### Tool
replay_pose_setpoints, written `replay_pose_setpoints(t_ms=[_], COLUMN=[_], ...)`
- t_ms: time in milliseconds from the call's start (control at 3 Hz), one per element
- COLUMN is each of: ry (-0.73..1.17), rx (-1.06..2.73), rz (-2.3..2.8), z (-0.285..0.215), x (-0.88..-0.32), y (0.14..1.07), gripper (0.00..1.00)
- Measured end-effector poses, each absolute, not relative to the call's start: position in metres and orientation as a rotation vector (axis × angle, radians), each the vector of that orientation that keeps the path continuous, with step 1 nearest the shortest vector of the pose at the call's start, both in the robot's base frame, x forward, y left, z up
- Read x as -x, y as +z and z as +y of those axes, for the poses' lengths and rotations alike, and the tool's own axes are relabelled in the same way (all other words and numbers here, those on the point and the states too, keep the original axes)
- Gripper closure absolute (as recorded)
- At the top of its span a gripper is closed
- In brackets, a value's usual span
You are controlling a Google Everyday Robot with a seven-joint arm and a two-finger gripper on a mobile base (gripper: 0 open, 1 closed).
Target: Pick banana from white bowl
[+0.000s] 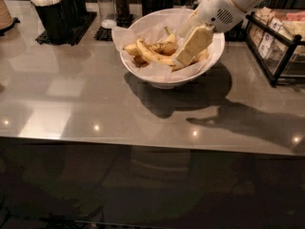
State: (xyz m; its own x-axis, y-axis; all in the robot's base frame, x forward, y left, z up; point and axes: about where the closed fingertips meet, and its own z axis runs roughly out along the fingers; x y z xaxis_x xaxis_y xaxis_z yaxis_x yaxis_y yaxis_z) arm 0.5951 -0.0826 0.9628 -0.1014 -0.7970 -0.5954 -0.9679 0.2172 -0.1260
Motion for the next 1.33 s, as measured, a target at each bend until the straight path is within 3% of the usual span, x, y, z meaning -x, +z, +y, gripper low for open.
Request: replay_pose_setpoints(t_ms=[1333], ry=[0.503], rx=[1.709], rz=[1.913], z=[-0.025], x=[-0.638], y=[0.93], gripper=[0.3])
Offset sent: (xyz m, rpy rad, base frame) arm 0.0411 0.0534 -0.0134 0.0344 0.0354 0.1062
